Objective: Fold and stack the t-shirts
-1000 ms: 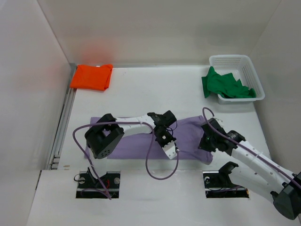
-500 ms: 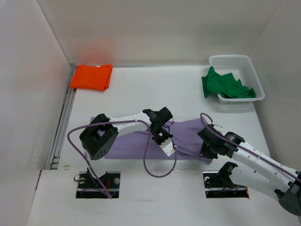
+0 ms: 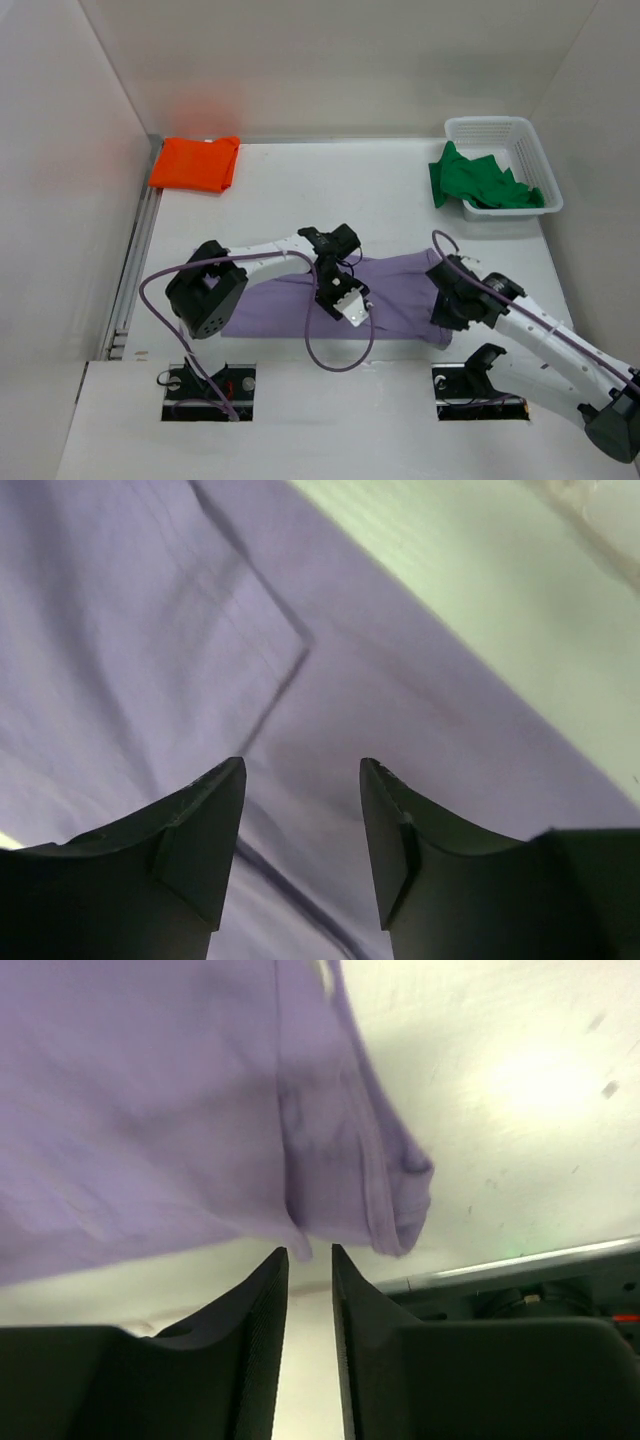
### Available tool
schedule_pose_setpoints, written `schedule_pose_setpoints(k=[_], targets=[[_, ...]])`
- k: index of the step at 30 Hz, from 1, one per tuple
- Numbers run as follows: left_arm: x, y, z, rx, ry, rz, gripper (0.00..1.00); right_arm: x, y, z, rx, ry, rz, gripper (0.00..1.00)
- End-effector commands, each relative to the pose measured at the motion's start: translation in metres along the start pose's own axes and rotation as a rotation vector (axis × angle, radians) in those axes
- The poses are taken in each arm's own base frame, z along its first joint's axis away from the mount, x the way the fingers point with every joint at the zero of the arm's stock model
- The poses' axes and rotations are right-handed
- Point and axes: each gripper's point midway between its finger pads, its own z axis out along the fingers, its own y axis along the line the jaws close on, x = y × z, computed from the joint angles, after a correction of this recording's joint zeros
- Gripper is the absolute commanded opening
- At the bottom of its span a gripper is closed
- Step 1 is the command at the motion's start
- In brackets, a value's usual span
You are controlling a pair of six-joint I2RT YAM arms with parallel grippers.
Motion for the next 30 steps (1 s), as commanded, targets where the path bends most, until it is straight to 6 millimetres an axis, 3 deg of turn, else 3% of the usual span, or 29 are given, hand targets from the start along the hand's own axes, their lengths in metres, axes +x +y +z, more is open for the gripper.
schedule_pose_setpoints(k=[1,5,7,9,11,14,16,20,24,28,30], targets=[[0.002,0.008,-0.051,-0.096,0.025,-0.083,0.49,-0.061,0.009,-0.024,-0.016,-0.182,0.011,0.29],[0.027,0.017,-0.113,-0.236,0.011,-0.301,0.54,-0.130,0.012,-0.011,0.012,-0.284,-0.001,0.36],[0.055,0.018,-0.144,-0.322,0.042,-0.445,0.56,-0.160,0.012,-0.002,0.017,-0.321,0.003,0.39],[0.102,0.007,-0.172,-0.410,0.129,-0.618,0.57,-0.183,0.010,0.015,0.035,-0.308,-0.014,0.43],[0.147,-0.009,-0.190,-0.474,0.232,-0.750,0.56,-0.191,0.010,0.032,0.052,-0.267,-0.038,0.45],[0.224,-0.047,-0.219,-0.614,0.444,-0.945,0.55,-0.200,0.020,0.052,0.045,-0.220,-0.078,0.50],[0.260,-0.077,-0.233,-0.686,0.528,-1.045,0.55,-0.204,0.028,0.060,0.031,-0.196,-0.084,0.55],[0.296,-0.122,-0.243,-0.746,0.576,-1.192,0.57,-0.200,0.034,0.078,0.025,-0.121,-0.112,0.61],[0.322,-0.152,-0.242,-0.761,0.623,-1.305,0.57,-0.195,0.032,0.097,0.058,-0.050,-0.147,0.61],[0.335,-0.168,-0.234,-0.748,0.626,-1.361,0.56,-0.189,0.030,0.110,0.085,0.018,-0.173,0.55],[0.340,-0.177,-0.233,-0.737,0.654,-1.378,0.54,-0.185,0.028,0.115,0.099,0.054,-0.191,0.46]])
